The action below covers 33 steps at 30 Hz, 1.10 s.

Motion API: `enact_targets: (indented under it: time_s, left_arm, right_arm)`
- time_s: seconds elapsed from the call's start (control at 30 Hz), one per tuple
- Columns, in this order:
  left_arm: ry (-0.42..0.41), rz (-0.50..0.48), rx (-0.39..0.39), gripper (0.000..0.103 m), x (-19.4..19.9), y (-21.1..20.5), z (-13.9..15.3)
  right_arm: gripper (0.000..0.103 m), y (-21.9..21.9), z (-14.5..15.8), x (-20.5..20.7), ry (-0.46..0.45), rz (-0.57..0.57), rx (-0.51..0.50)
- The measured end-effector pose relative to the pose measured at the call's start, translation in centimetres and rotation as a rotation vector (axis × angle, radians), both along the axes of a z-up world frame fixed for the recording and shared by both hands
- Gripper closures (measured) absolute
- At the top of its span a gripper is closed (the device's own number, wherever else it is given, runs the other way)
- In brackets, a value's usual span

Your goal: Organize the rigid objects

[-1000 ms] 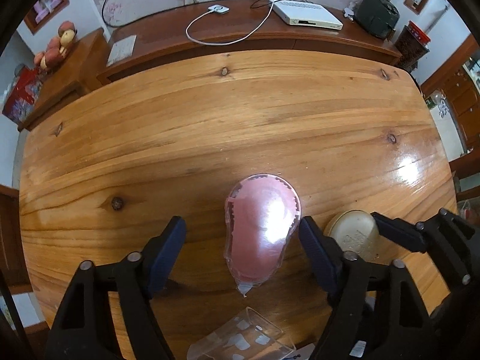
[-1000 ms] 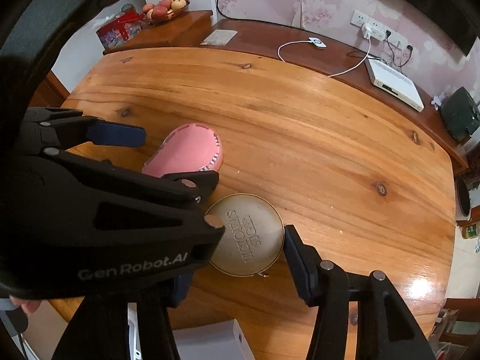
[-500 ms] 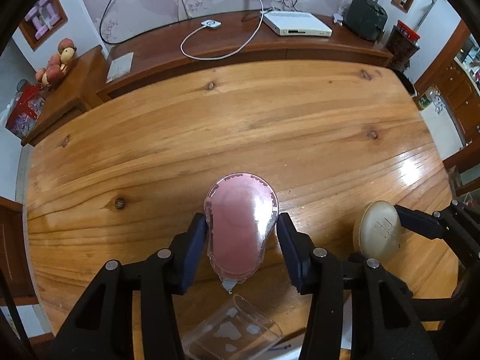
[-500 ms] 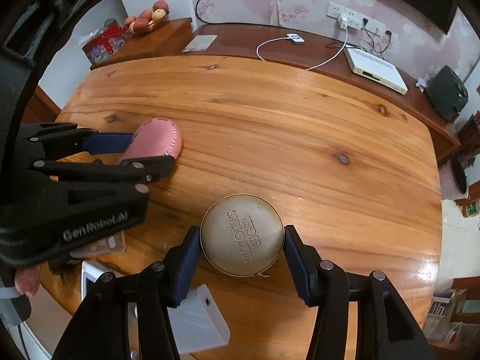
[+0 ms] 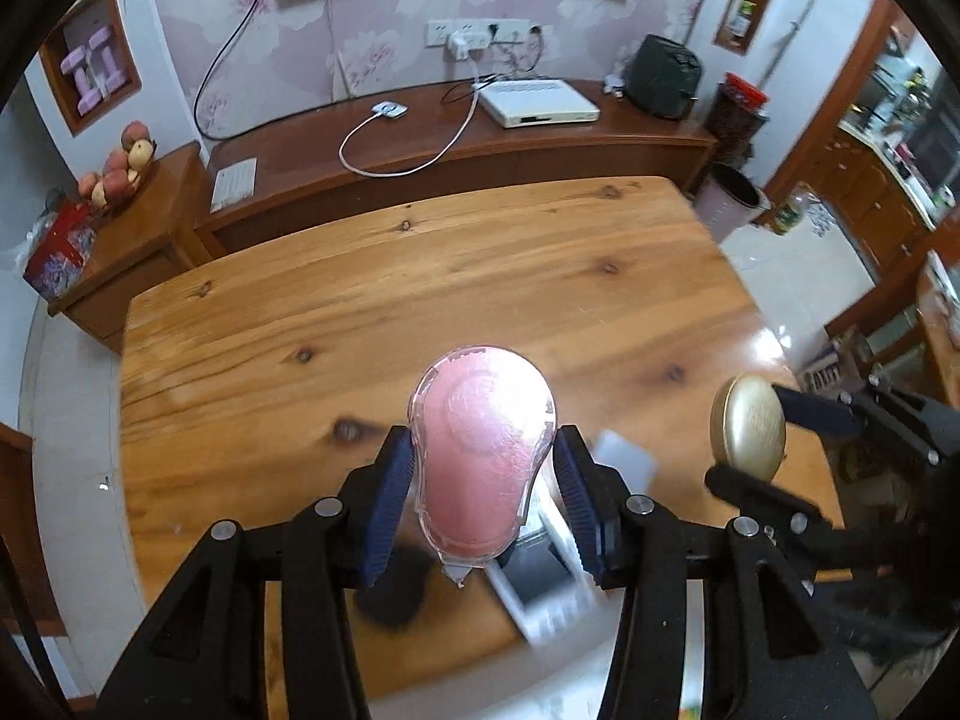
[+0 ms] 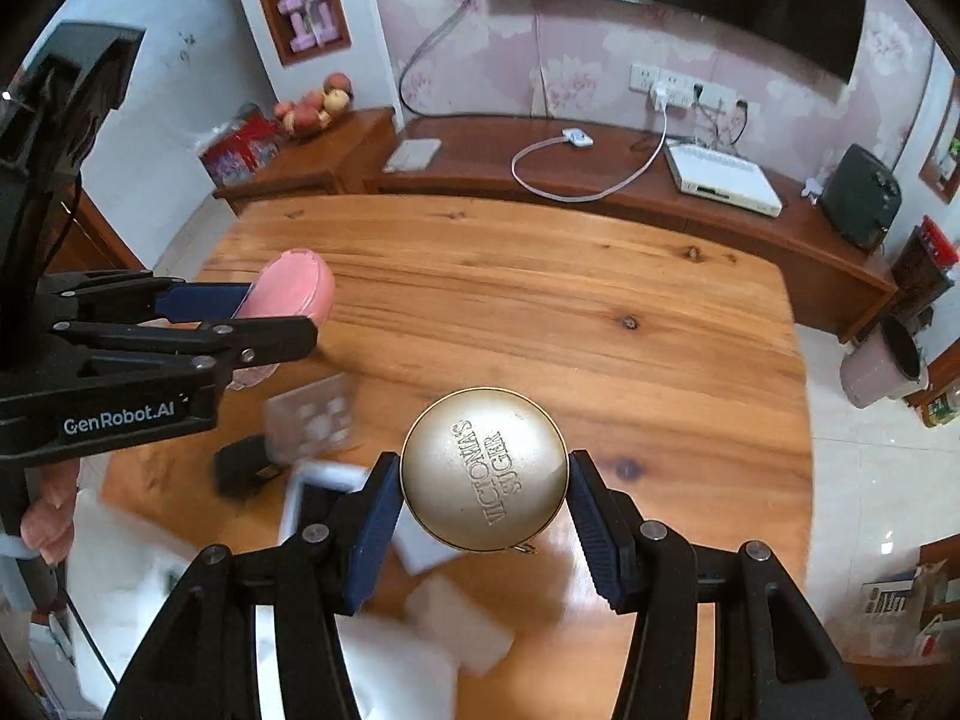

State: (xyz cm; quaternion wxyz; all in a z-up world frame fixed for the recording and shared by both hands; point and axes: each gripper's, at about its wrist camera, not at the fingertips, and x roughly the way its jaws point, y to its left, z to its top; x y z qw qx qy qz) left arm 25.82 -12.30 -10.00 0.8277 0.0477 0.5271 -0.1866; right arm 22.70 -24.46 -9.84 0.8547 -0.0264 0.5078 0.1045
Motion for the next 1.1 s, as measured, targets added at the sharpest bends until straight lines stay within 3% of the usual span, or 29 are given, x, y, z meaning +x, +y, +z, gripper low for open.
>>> enact_targets:
  time_s: [0.23,0.43,0.7,0.93,1.1]
  left_arm:
    - [-0.019,-0.037,-0.058,0.051,-8.6,2.8,3.8]
    - [0.002,0.002,-0.112,0.051,-14.5,5.2,3.9]
    - [0.026,0.122,-0.192,0.051,-19.5,7.4,-0.6]
    - [0.058,0.193,-0.119,0.051,-20.9,8.1,-5.2]
    - [0.083,0.198,-0.103,0.051,-22.2,8.4,-7.3]
  right_arm:
    - [0.048,1.5,4.5,-8.9,-0.085,-0.009,0.035]
    - [0.048,3.4,5.5,-15.6,-0.123,0.003,0.084]
    - [0.047,6.0,2.3,-19.6,-0.071,0.019,0.177]
    - [0.047,8.2,-3.2,-20.8,0.087,0.06,0.184]
    - [0.047,8.9,-5.0,-21.5,0.139,0.078,0.178]
